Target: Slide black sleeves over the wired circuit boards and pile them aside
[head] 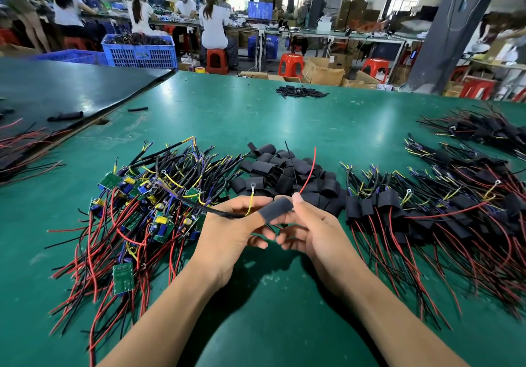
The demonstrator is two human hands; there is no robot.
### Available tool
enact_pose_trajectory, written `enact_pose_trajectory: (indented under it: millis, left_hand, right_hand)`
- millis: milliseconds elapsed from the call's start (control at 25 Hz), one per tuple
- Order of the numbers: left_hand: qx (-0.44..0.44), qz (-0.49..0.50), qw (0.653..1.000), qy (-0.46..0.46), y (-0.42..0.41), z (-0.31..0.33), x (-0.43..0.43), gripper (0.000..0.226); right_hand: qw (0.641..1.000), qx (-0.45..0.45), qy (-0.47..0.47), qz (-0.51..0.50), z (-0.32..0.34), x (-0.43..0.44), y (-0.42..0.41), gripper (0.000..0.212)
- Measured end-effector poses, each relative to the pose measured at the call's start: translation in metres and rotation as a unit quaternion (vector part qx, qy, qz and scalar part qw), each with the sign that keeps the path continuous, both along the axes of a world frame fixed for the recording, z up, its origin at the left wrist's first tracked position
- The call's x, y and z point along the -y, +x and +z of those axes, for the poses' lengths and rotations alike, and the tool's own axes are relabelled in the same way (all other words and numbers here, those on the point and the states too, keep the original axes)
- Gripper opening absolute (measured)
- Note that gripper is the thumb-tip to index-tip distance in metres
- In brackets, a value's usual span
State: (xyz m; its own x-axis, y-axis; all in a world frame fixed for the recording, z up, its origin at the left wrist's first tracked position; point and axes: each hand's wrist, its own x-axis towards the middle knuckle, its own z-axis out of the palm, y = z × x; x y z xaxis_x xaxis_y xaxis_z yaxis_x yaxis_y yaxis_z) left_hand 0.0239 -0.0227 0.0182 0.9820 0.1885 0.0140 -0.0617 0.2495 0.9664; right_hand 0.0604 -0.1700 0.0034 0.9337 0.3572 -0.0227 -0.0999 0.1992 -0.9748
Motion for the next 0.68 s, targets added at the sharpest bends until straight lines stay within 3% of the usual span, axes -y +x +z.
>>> enact_pose_trajectory:
  millis: [240,480,680]
  left_hand:
    - [0.013,0.034,0.997,0.064,0.0015,-0.0054,-0.0003,0.013]
    - [0.031,0.004,0.996,0.080,0.0014,-0.0076,0.0017,0.015]
    - [0.026,0.014,0.998,0.057,0.0017,-0.0070,0.0020,0.008]
  right_hand:
    - [1.000,0.014,0.002,-0.028,-0.0032,0.0054,0.0017,0.016]
    - [0.996,-0.055,0.034,0.067,-0.0023,0.0046,-0.0017,0.046]
    - [0.995,-0.060,0.061,0.050,-0.0001,0.0041,-0.0021,0.038]
